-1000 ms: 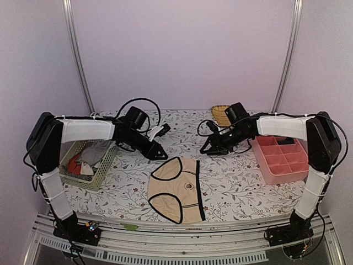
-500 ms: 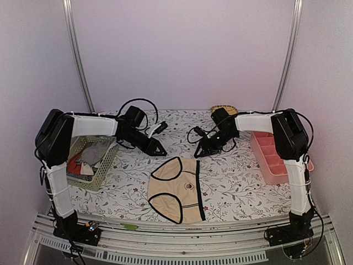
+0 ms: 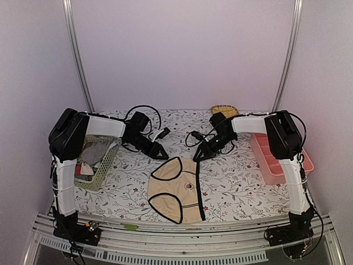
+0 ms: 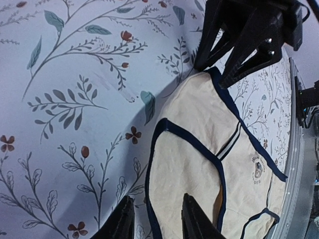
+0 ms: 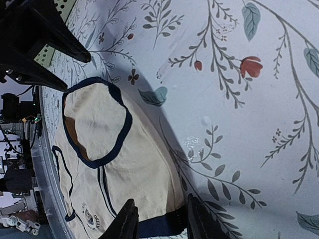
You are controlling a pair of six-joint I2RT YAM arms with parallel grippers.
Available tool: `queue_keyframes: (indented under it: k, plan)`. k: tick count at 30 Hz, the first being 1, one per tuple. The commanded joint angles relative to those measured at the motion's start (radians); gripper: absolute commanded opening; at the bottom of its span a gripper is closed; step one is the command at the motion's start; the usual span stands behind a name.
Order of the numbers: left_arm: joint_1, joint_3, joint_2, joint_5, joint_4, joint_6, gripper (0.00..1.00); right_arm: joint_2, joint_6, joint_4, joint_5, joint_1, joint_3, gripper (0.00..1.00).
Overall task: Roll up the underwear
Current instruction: Pick up the underwear from the corner of the board, then fold the underwear at the corner of the board.
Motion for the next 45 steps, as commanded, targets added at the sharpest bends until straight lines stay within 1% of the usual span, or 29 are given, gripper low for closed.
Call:
queue_keyframes:
  k: [1, 8, 11, 13, 15, 16, 19, 24, 26, 31, 35, 39, 45]
  plan:
    - [0.008, 0.040, 0.058, 0.035, -0.017, 0.014, 0.33, 0.062, 0.000, -0.052, -0.018, 0.002, -0.010, 0.34]
    - [0.005, 0.064, 0.097, 0.036, -0.037, 0.021, 0.32, 0.071, 0.014, -0.045, -0.031, 0.001, -0.021, 0.27]
    - [0.000, 0.074, 0.116, 0.043, -0.048, 0.024, 0.30, 0.072, 0.018, -0.040, -0.029, 0.001, -0.018, 0.21]
    - [-0.001, 0.078, 0.122, 0.045, -0.050, 0.025, 0.25, 0.068, 0.020, -0.041, -0.022, 0.002, -0.012, 0.13]
    - [-0.001, 0.086, 0.124, 0.050, -0.048, 0.023, 0.17, 0.064, 0.025, -0.041, -0.011, 0.000, 0.002, 0.02]
    - [0.000, 0.091, 0.125, 0.050, -0.046, 0.023, 0.13, 0.063, 0.031, -0.041, -0.002, -0.002, 0.013, 0.00]
    - [0.004, 0.103, 0.118, 0.015, -0.025, 0.011, 0.00, 0.047, 0.048, -0.044, 0.019, -0.009, 0.048, 0.00]
    - [0.024, 0.147, 0.102, 0.030, 0.002, -0.009, 0.00, 0.009, 0.072, -0.039, 0.050, -0.046, 0.102, 0.00]
    - [0.027, 0.172, 0.100, 0.037, 0.003, -0.010, 0.00, -0.037, 0.078, -0.038, 0.053, -0.064, 0.115, 0.00]
    - [0.028, 0.202, 0.073, 0.045, 0.009, -0.007, 0.00, -0.071, 0.077, -0.054, 0.022, -0.069, 0.133, 0.00]
    - [0.023, 0.166, 0.028, 0.075, 0.019, 0.002, 0.00, -0.126, 0.077, -0.043, 0.007, -0.067, 0.078, 0.00]
    - [0.003, 0.077, -0.046, 0.101, 0.046, 0.017, 0.00, -0.202, 0.078, -0.010, 0.007, -0.062, -0.023, 0.00]
    - [-0.072, -0.074, -0.144, 0.105, 0.078, 0.026, 0.00, -0.290, 0.076, 0.026, 0.021, -0.001, -0.185, 0.00]
